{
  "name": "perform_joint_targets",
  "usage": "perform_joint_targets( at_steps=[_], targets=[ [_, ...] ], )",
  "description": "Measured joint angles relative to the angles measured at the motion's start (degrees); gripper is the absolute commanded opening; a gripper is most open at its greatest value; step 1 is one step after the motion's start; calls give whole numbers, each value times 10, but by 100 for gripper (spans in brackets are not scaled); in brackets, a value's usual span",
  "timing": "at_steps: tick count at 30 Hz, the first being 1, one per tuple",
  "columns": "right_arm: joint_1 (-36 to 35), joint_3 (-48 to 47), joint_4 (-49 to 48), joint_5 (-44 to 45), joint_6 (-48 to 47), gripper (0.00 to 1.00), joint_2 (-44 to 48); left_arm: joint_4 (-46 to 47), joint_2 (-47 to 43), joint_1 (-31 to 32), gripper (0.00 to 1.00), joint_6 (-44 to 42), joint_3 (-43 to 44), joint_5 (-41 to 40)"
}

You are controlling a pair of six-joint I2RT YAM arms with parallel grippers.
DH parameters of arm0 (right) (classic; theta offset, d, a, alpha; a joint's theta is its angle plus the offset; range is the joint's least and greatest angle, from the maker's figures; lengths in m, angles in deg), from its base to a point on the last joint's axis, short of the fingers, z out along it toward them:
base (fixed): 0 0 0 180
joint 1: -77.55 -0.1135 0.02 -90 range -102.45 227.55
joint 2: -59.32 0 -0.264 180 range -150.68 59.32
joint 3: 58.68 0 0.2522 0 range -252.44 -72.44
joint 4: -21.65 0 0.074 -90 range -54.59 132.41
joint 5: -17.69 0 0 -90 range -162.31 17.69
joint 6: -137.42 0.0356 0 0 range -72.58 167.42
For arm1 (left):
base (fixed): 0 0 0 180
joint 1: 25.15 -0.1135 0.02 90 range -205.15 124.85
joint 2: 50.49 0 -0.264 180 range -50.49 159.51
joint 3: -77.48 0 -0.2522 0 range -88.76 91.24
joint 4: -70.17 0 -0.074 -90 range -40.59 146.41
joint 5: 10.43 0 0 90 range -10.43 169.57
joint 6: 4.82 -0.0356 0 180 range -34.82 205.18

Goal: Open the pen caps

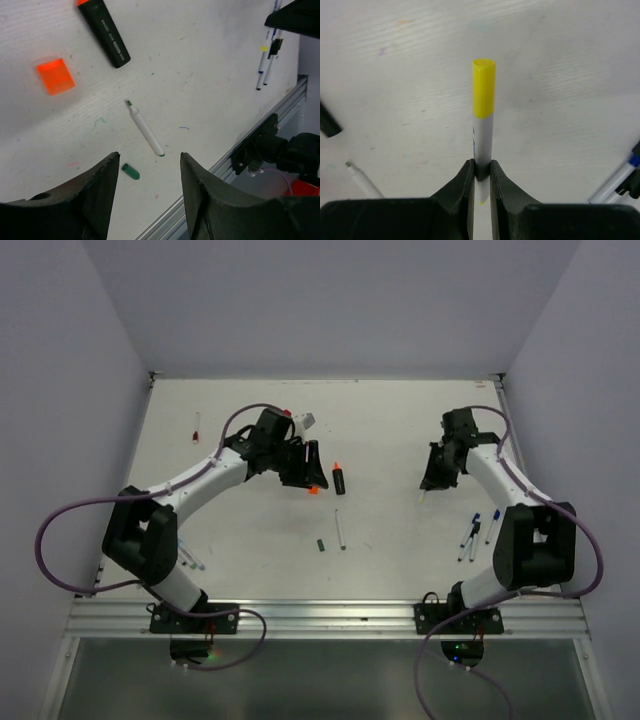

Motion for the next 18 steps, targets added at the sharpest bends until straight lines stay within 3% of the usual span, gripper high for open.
perform_joint_targets(
  at_steps=[11,18],
  targets=[
    [-193,-38,6,-206,0,0,25,67,86,-50,56,98,57,152],
    [-244,-38,-15,-266,16,0,25,94,105,-48,57,137,58,178]
  ],
)
